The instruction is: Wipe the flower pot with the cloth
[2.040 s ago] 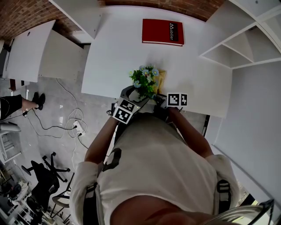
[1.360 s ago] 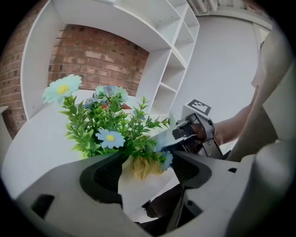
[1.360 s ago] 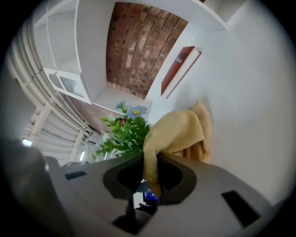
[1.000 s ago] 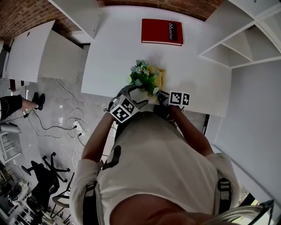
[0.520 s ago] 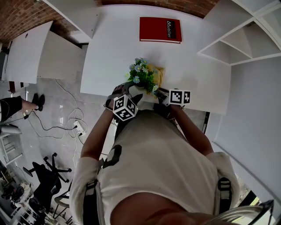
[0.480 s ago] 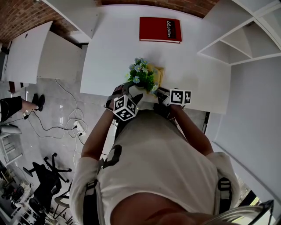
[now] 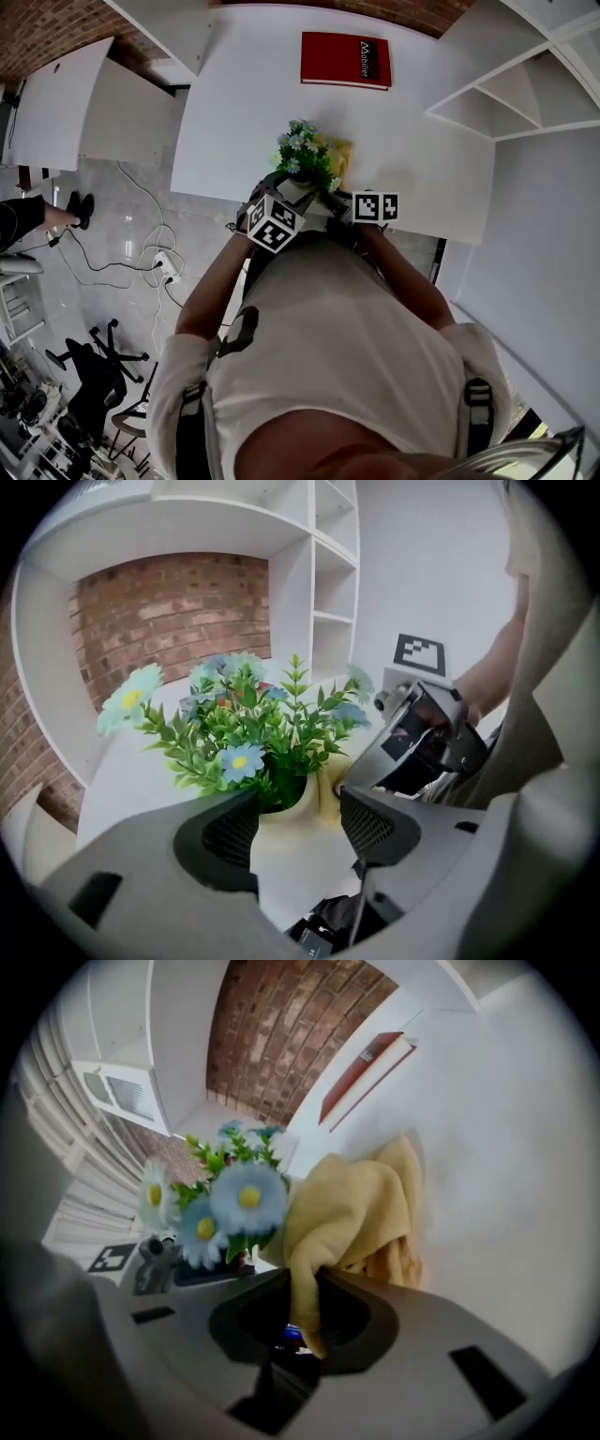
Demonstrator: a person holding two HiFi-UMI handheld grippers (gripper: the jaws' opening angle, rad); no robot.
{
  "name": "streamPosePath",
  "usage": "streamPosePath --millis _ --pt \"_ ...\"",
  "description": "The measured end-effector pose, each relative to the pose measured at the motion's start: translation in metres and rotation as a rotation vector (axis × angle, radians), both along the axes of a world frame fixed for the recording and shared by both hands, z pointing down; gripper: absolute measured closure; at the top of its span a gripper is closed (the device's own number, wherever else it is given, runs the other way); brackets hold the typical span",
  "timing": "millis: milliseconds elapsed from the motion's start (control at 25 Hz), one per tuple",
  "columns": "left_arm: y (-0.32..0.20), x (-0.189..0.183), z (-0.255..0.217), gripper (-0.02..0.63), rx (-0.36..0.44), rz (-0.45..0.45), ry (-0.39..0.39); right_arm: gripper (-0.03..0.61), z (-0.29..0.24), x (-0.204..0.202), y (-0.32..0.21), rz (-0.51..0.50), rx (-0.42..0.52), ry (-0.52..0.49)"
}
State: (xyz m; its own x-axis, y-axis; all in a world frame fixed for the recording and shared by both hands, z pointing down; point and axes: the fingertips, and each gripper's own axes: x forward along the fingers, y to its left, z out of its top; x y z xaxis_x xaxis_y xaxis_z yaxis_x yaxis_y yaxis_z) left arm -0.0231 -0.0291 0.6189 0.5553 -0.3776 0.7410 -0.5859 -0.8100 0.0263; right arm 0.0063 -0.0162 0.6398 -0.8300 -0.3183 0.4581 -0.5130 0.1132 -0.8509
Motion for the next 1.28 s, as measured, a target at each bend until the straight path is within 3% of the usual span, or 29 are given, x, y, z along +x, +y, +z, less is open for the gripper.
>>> streamPosePath --millis 120,280,480,600,720,840,960,1120,1280 --pt "0.004 0.000 -0.003 0.334 -0.038 -0.001 0.027 0.508 0.012 -0.003 0.005 -0.012 -0.044 0.014" --pt "0.007 0.002 -0.005 0.333 -0.073 -0.024 0.059 0.508 0.012 -0.002 0.004 -0.019 -0.018 0.046" --pt "0.017 0.008 -0.019 0.333 -0.119 0.041 0.151 0.508 -0.011 0.019 -0.014 0.098 0.053 0.033" --pt "0.022 -0.009 -0.018 0.333 -0.109 0.075 0.110 0.509 -0.019 0.029 -0.024 0.123 0.100 0.046" --pt "0.016 -0.044 0.000 0.325 -0.091 0.052 0.006 0.509 -0.027 0.029 -0.028 0.128 0.121 0.032" --pt "-0.001 -0.057 0.009 0.303 -0.060 0.043 -0.045 0.509 -0.035 0.024 -0.028 0.111 0.133 0.012" --pt "-0.015 -0.048 0.012 0.299 -0.044 0.062 -0.036 0.508 -0.041 0.018 -0.026 0.077 0.137 0.001" --pt "-0.022 -0.037 0.012 0.296 -0.034 0.030 0.017 0.508 -0.022 0.015 -0.015 -0.044 0.159 0.136" --pt "-0.023 -0.037 0.011 0.296 -0.028 -0.018 0.036 0.508 0.005 0.014 -0.008 -0.057 0.108 0.184"
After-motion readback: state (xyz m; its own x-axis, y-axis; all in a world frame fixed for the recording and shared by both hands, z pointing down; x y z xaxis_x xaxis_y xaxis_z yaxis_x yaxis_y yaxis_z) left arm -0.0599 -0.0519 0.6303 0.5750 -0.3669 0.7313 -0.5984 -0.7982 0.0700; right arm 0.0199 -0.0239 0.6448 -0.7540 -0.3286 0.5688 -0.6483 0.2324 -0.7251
